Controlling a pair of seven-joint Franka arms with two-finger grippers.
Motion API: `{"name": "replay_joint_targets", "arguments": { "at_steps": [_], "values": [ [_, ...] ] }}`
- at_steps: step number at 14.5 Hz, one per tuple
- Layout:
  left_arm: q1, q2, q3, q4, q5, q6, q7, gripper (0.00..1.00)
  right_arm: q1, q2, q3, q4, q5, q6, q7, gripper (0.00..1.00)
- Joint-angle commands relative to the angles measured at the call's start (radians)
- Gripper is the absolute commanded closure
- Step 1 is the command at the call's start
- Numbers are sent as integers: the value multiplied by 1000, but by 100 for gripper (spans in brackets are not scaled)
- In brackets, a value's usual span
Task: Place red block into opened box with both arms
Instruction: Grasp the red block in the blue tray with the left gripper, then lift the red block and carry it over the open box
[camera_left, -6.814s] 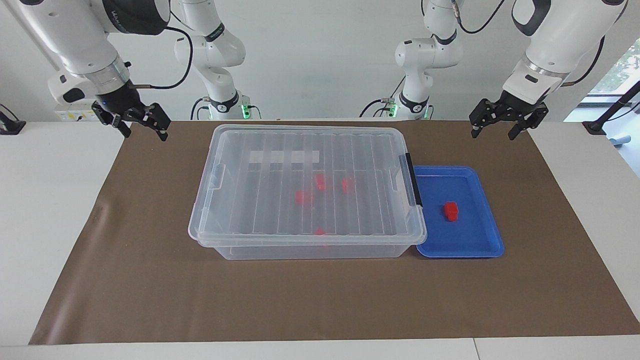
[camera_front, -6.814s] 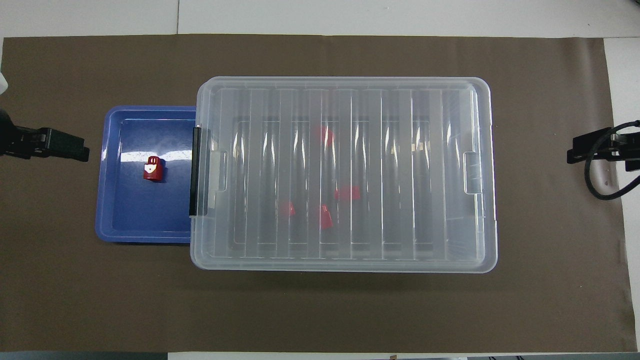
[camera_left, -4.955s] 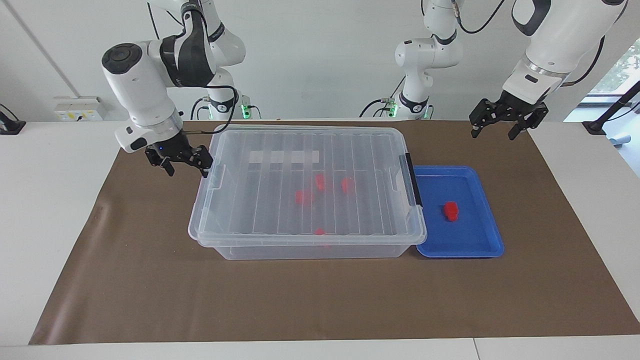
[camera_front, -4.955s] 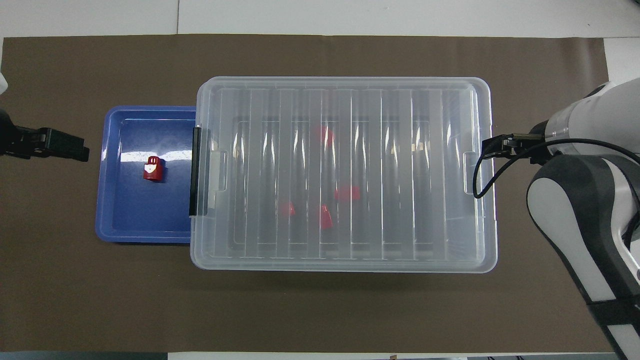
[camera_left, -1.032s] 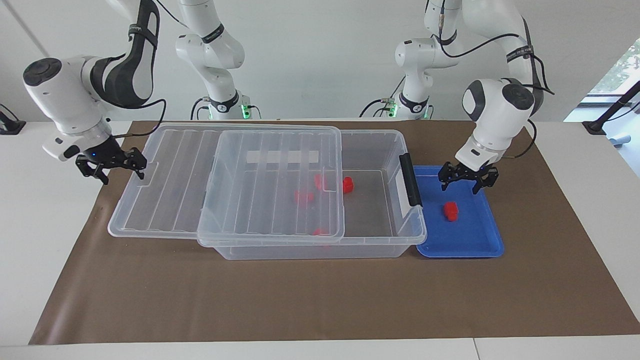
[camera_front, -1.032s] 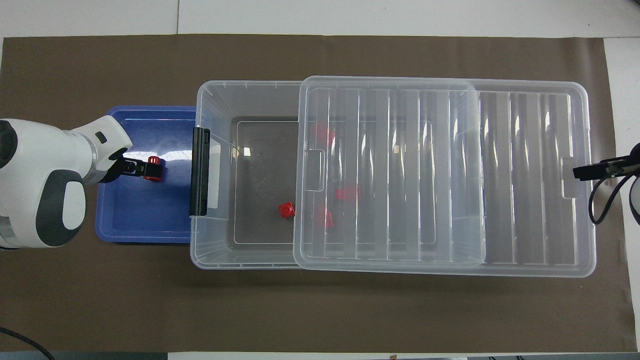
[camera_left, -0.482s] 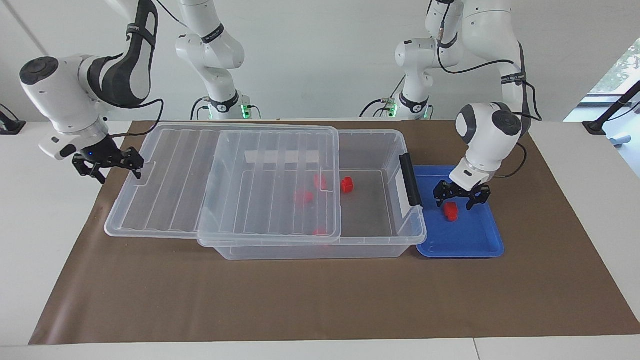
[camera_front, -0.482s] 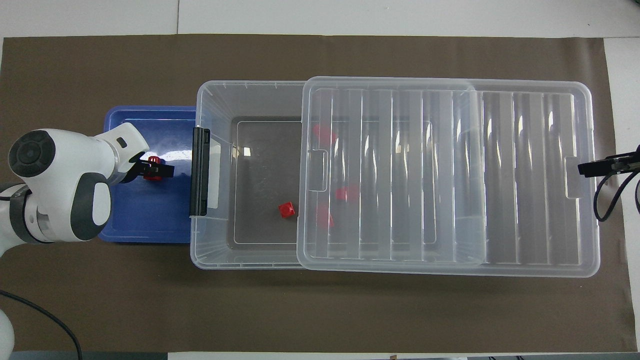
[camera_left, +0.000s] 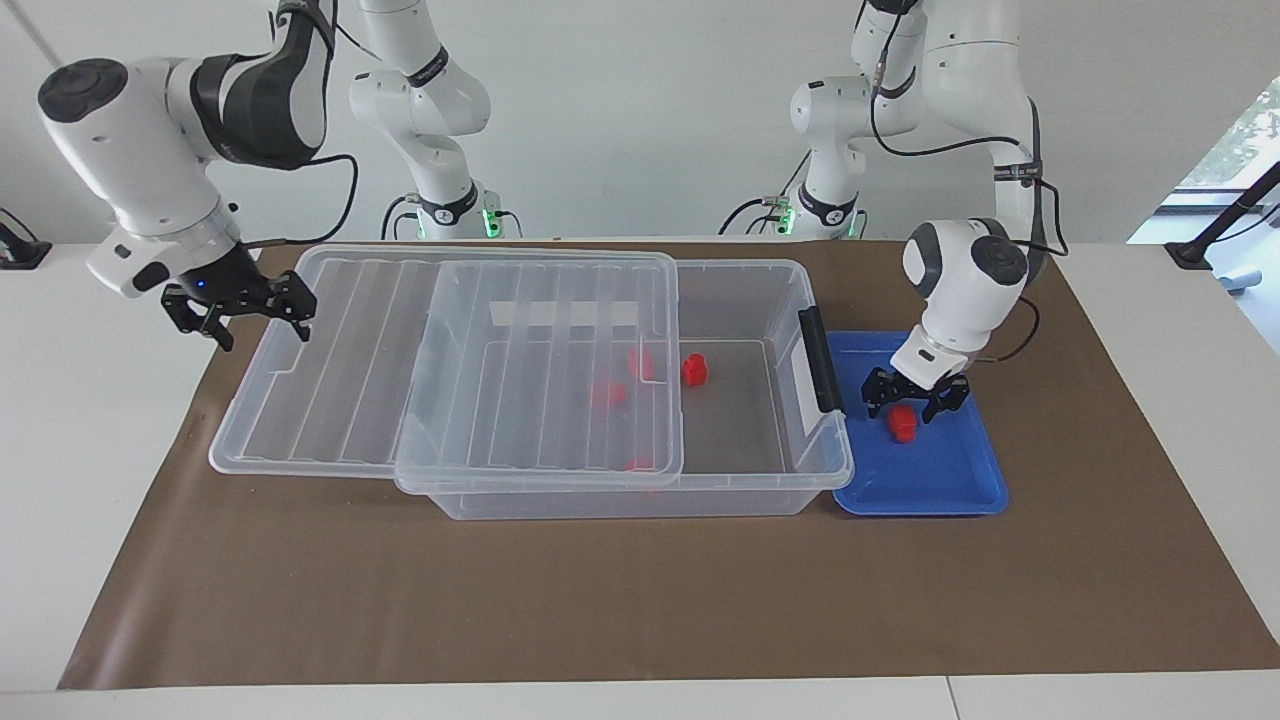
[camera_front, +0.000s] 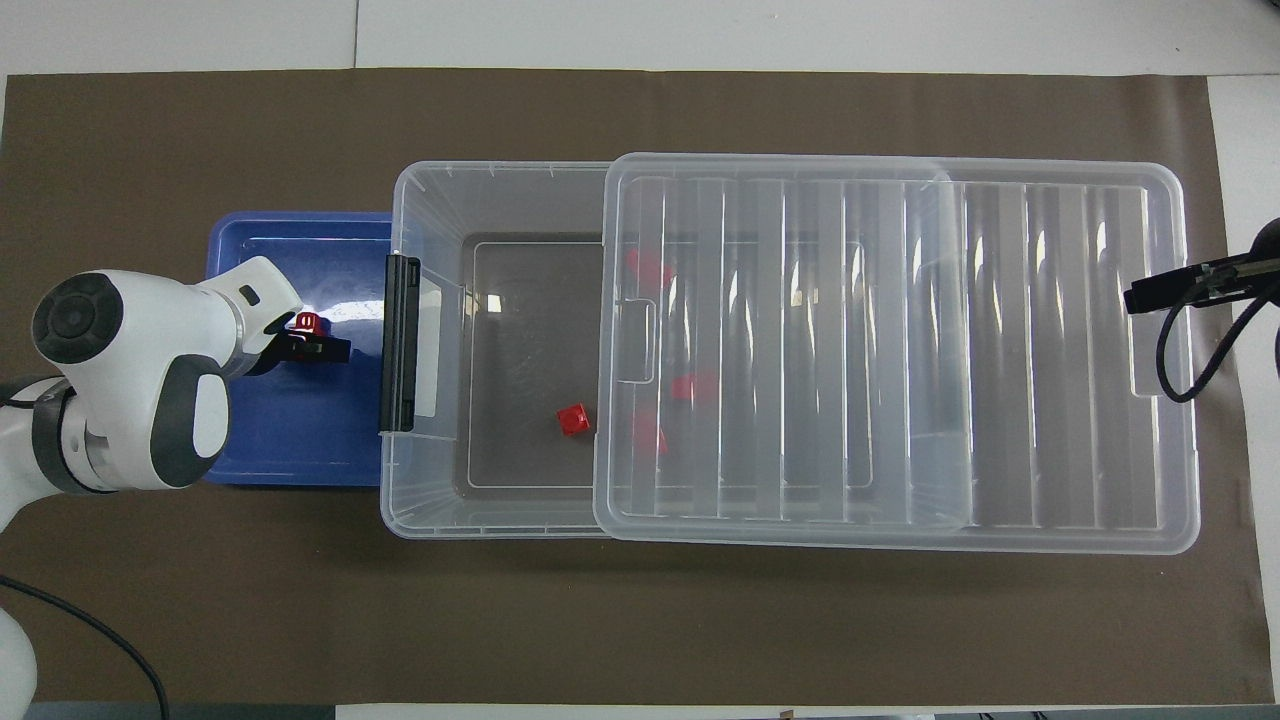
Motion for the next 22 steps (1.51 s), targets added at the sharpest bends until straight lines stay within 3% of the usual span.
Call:
{"name": "replay_joint_targets", "arguments": {
  "at_steps": [1,7,9,12,14,17,22],
  "values": [
    [10,-9,-3,-9,-10,23,-19,100,23,16,1,147,-10,-155,94,0],
    [9,-54,-3,25,-10,-31,-71,100,38,-13,35,136,12,-210,211,0],
    [10,-95,0,103,-10,-162,-69,100,38,-15,35,133,12,-209,209,0],
    [7,-100,1,310,-8,-456,-71,100,36,-16,35,129,12,-207,211,0],
    [-4,-123,1,373,-7,-545,-74,100,32,-16,35,127,12,-206,209,0],
    [-20,-180,-11,379,-5,-584,-88,100,27,-16,35,121,12,-204,209,0],
    [-230,-174,-17,379,56,-532,-354,100,26,-18,35,119,12,-204,208,0]
  ]
}}
